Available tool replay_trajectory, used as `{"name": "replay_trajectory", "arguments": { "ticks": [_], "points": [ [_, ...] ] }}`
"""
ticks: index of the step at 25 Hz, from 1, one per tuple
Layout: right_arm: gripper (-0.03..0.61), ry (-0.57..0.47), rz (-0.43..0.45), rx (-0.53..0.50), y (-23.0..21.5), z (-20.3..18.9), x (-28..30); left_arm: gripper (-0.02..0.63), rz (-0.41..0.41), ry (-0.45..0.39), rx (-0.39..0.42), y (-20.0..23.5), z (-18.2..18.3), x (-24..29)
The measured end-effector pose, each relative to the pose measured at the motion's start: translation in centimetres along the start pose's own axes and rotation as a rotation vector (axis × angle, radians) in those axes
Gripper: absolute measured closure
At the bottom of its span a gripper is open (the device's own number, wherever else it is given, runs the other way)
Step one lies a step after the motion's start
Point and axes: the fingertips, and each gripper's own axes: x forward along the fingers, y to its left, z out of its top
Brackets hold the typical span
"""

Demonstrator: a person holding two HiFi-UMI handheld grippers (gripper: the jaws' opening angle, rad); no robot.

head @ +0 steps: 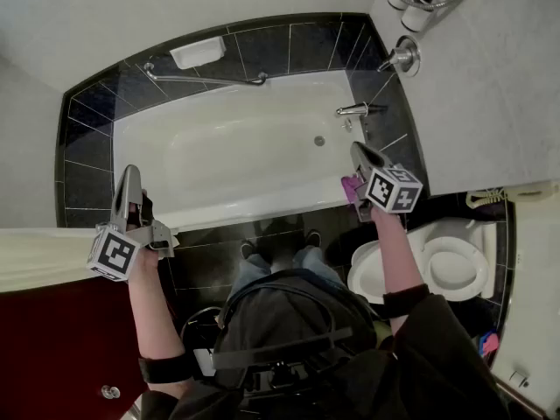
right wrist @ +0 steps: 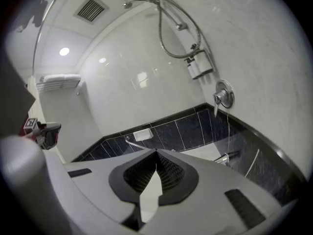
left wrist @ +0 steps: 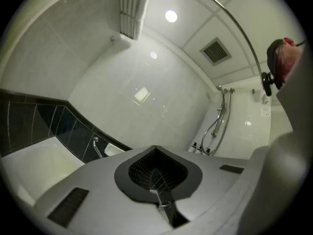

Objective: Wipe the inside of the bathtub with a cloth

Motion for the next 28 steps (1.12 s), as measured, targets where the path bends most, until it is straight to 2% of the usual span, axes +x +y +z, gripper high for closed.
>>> {"name": "replay_trajectory", "arguments": {
  "ticks": [3, 8, 10, 13, 19, 28],
  "points": [
    [0.561, -0.002, 0.018, -0.150, 2.4, 1.7, 0.5, 0.614, 0.024, 0.070, 0.167, -1.2, -0.6, 1.8],
    [0.560, -0.002, 0.046, -0.398, 6.3, 3.5, 1.8, 0.614, 0.027, 0.184, 0.580, -3.9, -2.8, 4.7],
    [0.560, -0.006, 0.066, -0.477, 8.0, 3.9, 2.1, 0.614, 0.012, 0.202, 0.664, -5.1, -3.8, 5.6],
    [0.560, -0.017, 0.113, -0.527, 11.0, 4.3, 2.1, 0.614, -0.007, 0.205, 0.661, -6.4, -5.3, 6.3],
    [0.560, -0.034, 0.215, -0.536, 16.0, 3.9, 1.5, 0.614, -0.006, 0.204, 0.621, -6.9, -7.5, 6.0],
    [0.560, -0.023, 0.211, -0.535, 15.7, 2.7, 0.9, 0.614, -0.031, 0.240, 0.661, -7.3, -8.8, 5.6]
  ]
}}
